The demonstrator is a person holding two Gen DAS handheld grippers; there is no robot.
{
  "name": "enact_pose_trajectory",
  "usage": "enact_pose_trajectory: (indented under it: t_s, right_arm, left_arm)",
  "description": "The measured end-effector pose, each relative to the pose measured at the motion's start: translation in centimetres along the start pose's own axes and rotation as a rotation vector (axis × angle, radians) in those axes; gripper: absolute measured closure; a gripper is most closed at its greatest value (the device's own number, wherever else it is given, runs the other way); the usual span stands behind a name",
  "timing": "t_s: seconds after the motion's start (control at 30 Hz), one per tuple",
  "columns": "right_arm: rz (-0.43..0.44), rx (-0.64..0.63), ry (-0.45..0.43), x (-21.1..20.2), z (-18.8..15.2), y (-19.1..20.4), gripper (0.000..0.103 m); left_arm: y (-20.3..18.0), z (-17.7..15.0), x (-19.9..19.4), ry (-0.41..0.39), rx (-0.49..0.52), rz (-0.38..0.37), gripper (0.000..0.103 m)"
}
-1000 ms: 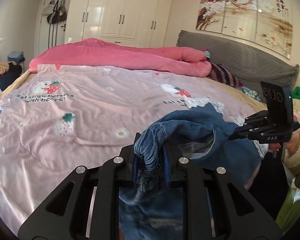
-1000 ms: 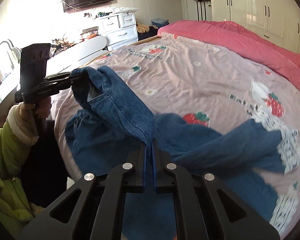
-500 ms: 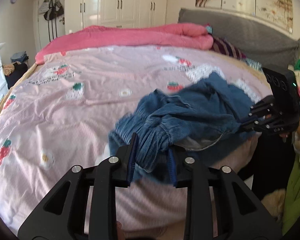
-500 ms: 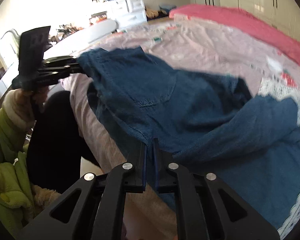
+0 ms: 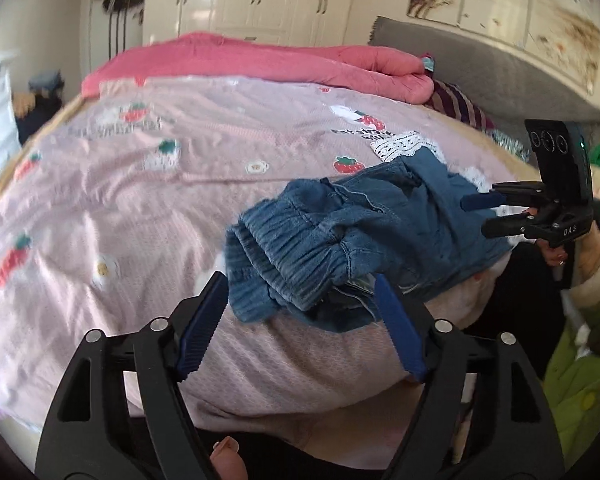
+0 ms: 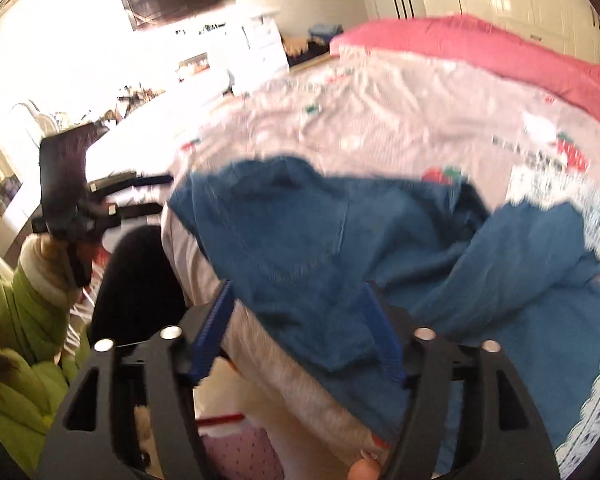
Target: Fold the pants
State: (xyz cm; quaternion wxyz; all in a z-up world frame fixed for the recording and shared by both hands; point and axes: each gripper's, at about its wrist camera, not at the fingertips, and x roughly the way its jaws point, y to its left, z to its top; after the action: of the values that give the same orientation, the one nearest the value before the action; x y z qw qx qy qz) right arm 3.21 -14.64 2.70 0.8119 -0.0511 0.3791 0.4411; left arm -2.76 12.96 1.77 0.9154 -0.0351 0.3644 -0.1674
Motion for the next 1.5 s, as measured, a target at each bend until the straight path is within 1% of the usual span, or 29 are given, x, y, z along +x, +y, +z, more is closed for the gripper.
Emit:
enact_pose_trajectory:
  t_s: [0.03,0.07,0.13,0.2,0.23,0.4,0.47,0.53,0.63,0.67,0.7,0.73,0.77,0.8,0.83,0.87,0.9,0.97,1.0,1.03,1.1,1.17,1.2,1.23,1.27,1.3,1.37,1.43,1.5]
  right_arm:
    - [0.004,-0.016,-0.004,0.2,0.4,0.1,0.030]
    - [0.009,-0.038,-0.003,0.4,0.6,0.6,0.027]
    - [-0.003,-0.105,0.020,1.6,0.6,1.9,0.027]
    - [-0.022,-0.149,0.044,2.8,0.4,2.5,0.027]
    - [-0.030,-0.152,0.051,3.2,0.3,2.5,0.027]
    - [-0.088,-0.153,0.059,3.4,-0.9,1.6,0.027]
    - [-0.109,-0.159,0.059,3.3,-1.3,1.1,0.027]
    - [-0.119,-0.165,0.061,3.2,-1.8,0.9,0.027]
    - [-0.120,-0.174,0.070,3.7,-2.3,1.0,0.027]
    - [-0.115,-0.184,0.075,4.1,-2.5,1.2,0.027]
    - [-0.118,-0.195,0.078,4.4,-2.6,1.6,0.027]
    - [-0.122,-0.206,0.079,4.6,-2.6,1.8,0.027]
    - [-0.125,-0.219,0.082,4.8,-2.7,2.1,0.033]
    - [-0.132,-0.233,0.093,5.2,-2.7,2.4,0.049]
    - [-0.139,-0.239,0.105,5.6,-2.8,2.4,0.058]
    - [-0.145,-0.235,0.128,6.2,-2.8,2.3,0.074]
    - [-0.148,-0.226,0.141,6.5,-2.8,2.2,0.086]
    - [-0.151,-0.212,0.141,6.5,-2.9,2.1,0.092]
    - [-0.136,-0.199,0.127,6.2,-2.8,2.1,0.094]
    - [-0.124,-0.192,0.116,5.9,-2.6,2.2,0.095]
    - [-0.089,-0.194,0.084,5.0,-2.2,2.8,0.095]
    - [-0.068,-0.232,0.055,4.3,-2.0,3.8,0.095]
    - [-0.072,-0.257,0.053,4.4,-2.1,4.3,0.095]
    - [-0.072,-0.267,0.068,4.8,-2.1,4.5,0.095]
    - [-0.076,-0.269,0.091,5.4,-2.3,4.5,0.095]
    - [-0.084,-0.272,0.130,6.4,-2.7,4.5,0.093]
    - [-0.102,-0.281,0.182,7.7,-3.4,4.5,0.092]
    - [-0.106,-0.280,0.217,8.4,-4.1,4.5,0.090]
    - [-0.086,-0.262,0.220,8.3,-4.1,4.2,0.086]
  left_arm:
    - [0.2,0.0,0.1,0.014,-0.029,-0.009,0.033]
    - [0.5,0.0,0.2,0.032,-0.082,-0.029,0.031]
    - [1.0,-0.2,0.2,0.050,-0.165,-0.090,0.029]
    - [1.6,-0.3,0.5,0.075,-0.278,-0.180,0.027]
    - [1.8,-0.3,0.7,0.087,-0.321,-0.215,0.027]
    - [1.7,-0.2,2.8,0.158,-0.461,-0.322,0.026]
    - [2.2,-0.1,3.9,0.177,-0.554,-0.376,0.026]
    - [2.5,0.1,4.6,0.180,-0.595,-0.395,0.026]
    - [2.7,0.8,5.7,0.197,-0.622,-0.354,0.027]
    - [2.8,0.9,6.0,0.200,-0.631,-0.347,0.030]
    - [2.9,1.1,6.3,0.207,-0.655,-0.323,0.036]
    - [3.0,1.4,6.3,0.208,-0.661,-0.317,0.049]
    - [3.1,1.7,6.3,0.203,-0.663,-0.312,0.059]
    - [3.0,2.1,6.3,0.199,-0.656,-0.300,0.063]
    - [2.9,2.4,6.3,0.195,-0.644,-0.288,0.068]
    - [3.0,2.6,6.3,0.193,-0.633,-0.281,0.072]
    - [3.0,2.9,6.4,0.188,-0.623,-0.261,0.073]
    - [2.9,3.3,6.5,0.182,-0.608,-0.246,0.076]
    - [2.7,3.7,6.3,0.174,-0.590,-0.231,0.076]
    - [2.7,3.9,6.1,0.164,-0.571,-0.215,0.077]
    - [2.0,4.6,4.9,0.132,-0.502,-0.154,0.077]
    - [1.0,4.9,3.1,0.091,-0.399,-0.072,0.077]
    - [0.5,4.9,2.5,0.076,-0.350,-0.039,0.077]
    - [0.1,4.7,2.2,0.072,-0.309,-0.002,0.077]
    - [-0.1,4.5,2.3,0.080,-0.278,0.023,0.077]
    - [-0.4,3.8,3.0,0.107,-0.248,0.049,0.077]
    - [-0.4,2.8,4.3,0.155,-0.244,0.071,0.077]
    - [-0.3,1.5,5.2,0.193,-0.240,0.077,0.077]
    - [0.2,0.7,5.3,0.208,-0.260,0.065,0.076]
